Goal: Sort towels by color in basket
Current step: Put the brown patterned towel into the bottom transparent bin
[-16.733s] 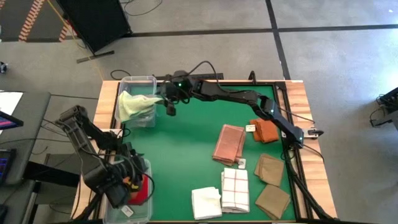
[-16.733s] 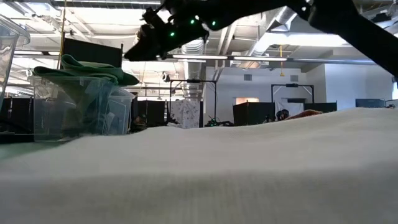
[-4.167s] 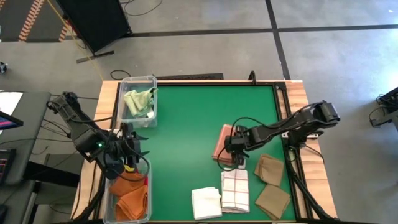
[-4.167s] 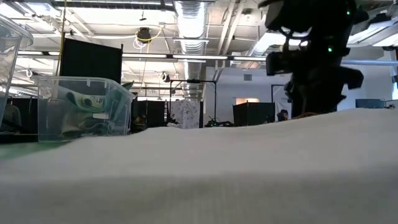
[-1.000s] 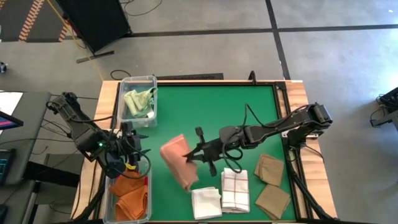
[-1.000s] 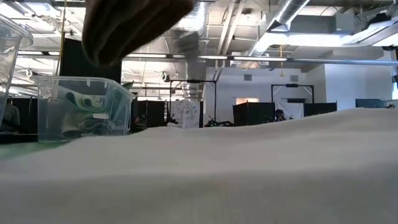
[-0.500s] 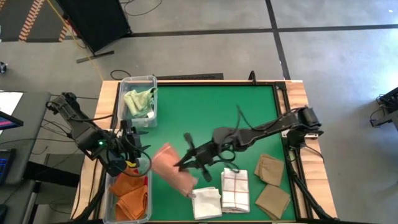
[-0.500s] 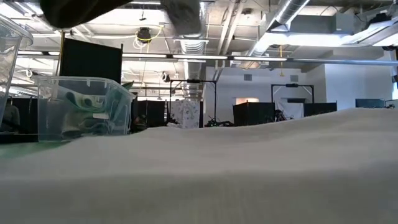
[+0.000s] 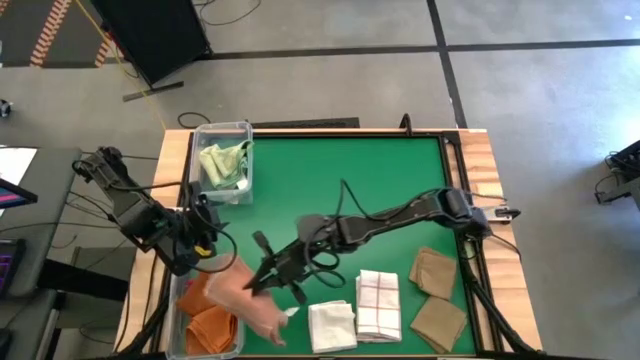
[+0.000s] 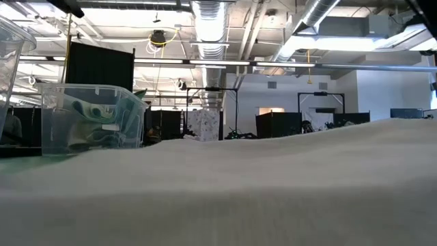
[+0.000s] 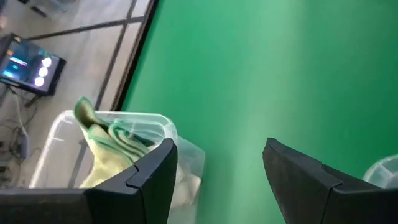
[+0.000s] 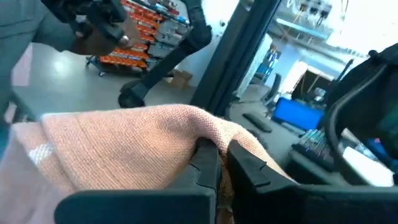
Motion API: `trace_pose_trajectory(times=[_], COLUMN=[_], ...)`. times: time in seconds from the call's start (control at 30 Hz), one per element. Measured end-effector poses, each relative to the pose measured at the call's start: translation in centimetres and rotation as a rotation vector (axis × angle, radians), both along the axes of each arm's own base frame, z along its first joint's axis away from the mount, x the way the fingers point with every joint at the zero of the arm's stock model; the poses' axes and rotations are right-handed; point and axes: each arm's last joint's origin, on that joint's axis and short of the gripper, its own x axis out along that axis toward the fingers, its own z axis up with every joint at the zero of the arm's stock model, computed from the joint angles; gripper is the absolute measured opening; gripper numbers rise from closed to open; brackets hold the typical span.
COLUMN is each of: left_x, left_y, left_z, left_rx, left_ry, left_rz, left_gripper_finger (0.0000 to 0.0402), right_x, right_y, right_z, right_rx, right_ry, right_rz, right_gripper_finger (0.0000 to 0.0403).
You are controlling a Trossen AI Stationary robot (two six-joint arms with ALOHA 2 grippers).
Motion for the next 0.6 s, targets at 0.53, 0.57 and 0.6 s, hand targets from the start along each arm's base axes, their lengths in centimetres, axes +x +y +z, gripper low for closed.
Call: trace_pose_trajectory(times=[0.53,0.57,0.6], left_x=[0.0,0.0,0.0], left_y=[0.0,0.0,0.0], left_z=[0.0,0.0,0.0], left_rx=[-0.009,-0.009,-0.009], left_ry=[0.005,0.005,0.005], left_rz=[0.003,0.003,0.003], left_gripper_finger=[0.0226,0.0226,0.0226], right_x=[3.5,3.6,3.9], right_y=[-0.4,-0.5,-0.8], right_z=[0.9,0.6,0.0], right_rx=[0.032,0.026,0.022], right_ry=[-0.079,-0.051,-0.026], right_rz=[-0.022,-0.026,-0.031], right_gripper_finger=[0.0038,0.0038,0.0038])
